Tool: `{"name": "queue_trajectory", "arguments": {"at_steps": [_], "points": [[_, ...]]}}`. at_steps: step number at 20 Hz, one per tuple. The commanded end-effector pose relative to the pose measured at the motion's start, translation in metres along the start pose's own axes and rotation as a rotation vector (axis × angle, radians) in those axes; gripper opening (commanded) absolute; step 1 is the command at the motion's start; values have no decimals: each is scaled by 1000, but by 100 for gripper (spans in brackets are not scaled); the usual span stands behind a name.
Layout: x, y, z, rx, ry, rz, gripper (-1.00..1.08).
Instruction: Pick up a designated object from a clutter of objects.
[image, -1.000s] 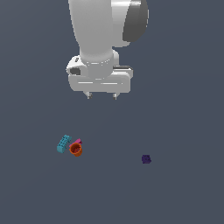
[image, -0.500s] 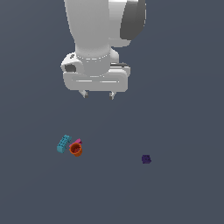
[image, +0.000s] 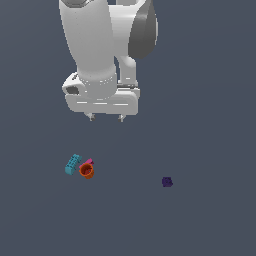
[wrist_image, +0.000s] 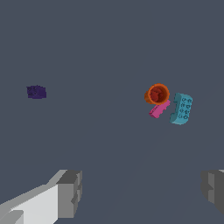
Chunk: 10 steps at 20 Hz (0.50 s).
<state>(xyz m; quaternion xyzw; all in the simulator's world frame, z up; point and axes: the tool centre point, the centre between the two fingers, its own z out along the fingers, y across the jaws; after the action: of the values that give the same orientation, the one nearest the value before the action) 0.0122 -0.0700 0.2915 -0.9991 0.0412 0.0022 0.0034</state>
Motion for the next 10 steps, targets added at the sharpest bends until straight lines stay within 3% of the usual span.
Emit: {"name": "queue_trajectory", "arguments": {"at_steps": [1,10], "points": [[8,11,12,3,0,14,100],[42,72,82,13,3,89,100]]}}
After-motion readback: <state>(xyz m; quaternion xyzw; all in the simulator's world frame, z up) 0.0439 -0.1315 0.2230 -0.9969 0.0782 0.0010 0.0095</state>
